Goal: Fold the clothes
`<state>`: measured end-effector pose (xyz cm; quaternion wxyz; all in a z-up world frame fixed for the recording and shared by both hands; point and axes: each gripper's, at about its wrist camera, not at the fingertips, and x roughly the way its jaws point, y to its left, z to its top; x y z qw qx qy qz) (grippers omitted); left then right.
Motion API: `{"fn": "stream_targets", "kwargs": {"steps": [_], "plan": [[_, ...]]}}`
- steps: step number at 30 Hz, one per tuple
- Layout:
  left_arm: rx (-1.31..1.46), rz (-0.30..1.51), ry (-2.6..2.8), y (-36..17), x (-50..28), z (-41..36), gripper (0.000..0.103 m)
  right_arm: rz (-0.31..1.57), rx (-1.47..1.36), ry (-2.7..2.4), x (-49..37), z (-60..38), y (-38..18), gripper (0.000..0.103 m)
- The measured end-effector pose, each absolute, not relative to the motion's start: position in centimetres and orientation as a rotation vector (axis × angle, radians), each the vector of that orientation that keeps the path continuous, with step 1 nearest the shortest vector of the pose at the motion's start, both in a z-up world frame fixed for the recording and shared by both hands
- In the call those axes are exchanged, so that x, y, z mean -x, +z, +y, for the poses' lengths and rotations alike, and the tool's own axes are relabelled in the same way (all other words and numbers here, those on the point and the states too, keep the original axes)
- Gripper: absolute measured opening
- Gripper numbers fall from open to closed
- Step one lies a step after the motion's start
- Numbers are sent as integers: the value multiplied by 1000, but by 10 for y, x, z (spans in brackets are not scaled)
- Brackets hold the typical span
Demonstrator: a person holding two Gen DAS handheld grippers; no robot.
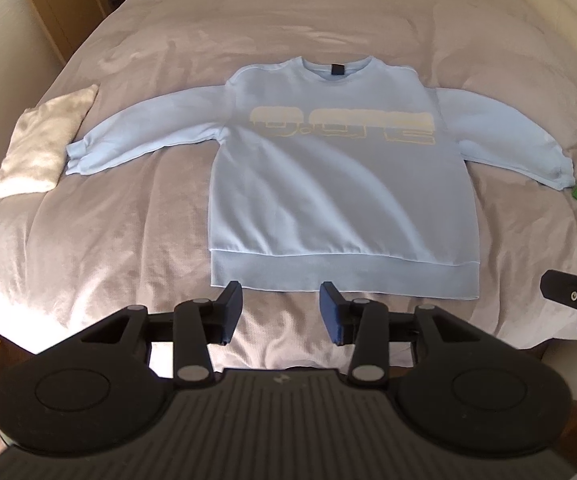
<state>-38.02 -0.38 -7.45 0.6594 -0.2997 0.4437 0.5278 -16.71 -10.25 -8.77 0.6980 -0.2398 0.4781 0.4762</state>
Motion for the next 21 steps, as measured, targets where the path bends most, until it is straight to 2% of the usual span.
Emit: {"fn": "stream_targets", "kwargs": {"steps": [12, 21], "plan": [[701, 991, 1216, -75, 394, 9, 40, 1053, 553, 1100, 177, -84, -87, 98], [731, 1023, 1182, -92, 403, 59, 42, 1088, 568, 1069, 178, -44, -100, 98]]}}
